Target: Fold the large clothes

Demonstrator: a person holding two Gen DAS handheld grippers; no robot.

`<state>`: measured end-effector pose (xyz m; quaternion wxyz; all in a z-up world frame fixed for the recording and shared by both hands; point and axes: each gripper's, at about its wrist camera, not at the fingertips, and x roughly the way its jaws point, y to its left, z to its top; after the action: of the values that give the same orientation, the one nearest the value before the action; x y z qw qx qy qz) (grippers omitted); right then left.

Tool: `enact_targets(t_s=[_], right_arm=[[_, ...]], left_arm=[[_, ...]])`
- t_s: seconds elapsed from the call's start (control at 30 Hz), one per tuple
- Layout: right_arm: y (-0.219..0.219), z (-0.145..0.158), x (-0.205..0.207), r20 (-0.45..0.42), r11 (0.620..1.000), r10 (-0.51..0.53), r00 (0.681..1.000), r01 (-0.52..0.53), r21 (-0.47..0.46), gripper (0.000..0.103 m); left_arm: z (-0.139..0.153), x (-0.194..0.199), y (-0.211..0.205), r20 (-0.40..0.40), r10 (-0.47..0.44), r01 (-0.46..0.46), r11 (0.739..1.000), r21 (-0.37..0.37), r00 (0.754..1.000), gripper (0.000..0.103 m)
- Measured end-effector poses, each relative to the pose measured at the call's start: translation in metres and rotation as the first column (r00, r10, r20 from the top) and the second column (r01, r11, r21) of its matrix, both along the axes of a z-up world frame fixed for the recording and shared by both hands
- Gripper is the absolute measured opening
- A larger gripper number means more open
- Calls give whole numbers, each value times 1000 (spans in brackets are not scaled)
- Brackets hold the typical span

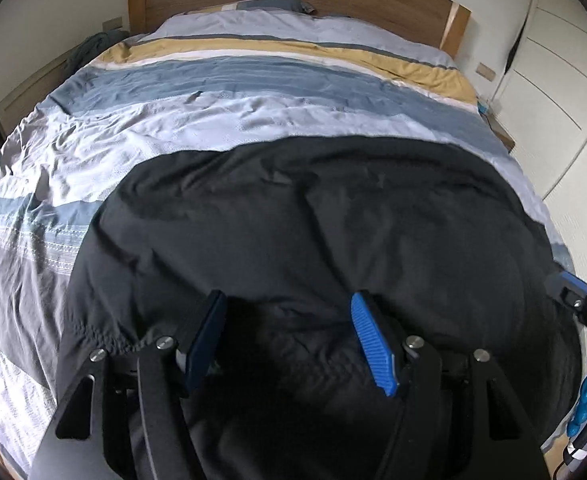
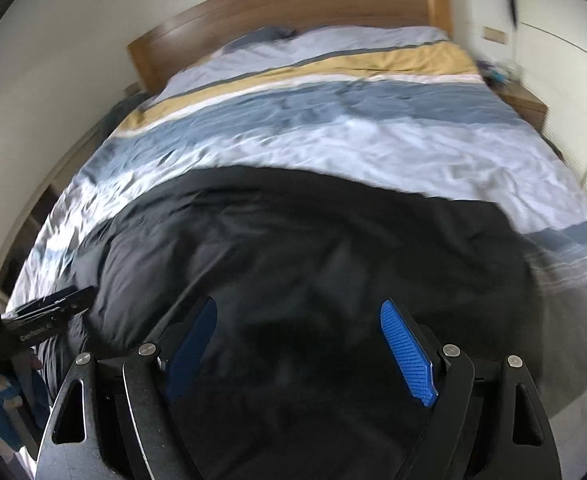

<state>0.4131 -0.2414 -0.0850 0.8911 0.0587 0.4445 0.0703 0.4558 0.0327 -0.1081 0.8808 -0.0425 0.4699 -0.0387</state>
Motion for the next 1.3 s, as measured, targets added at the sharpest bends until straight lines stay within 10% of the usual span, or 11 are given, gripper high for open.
enact_targets(t_s=[1.3], right_arm=[[-96,-40,-25,-97,979,-185,978,175,-104,89]], left_arm=[[-15,-23,22,-2,34,-33,996,84,999,65]])
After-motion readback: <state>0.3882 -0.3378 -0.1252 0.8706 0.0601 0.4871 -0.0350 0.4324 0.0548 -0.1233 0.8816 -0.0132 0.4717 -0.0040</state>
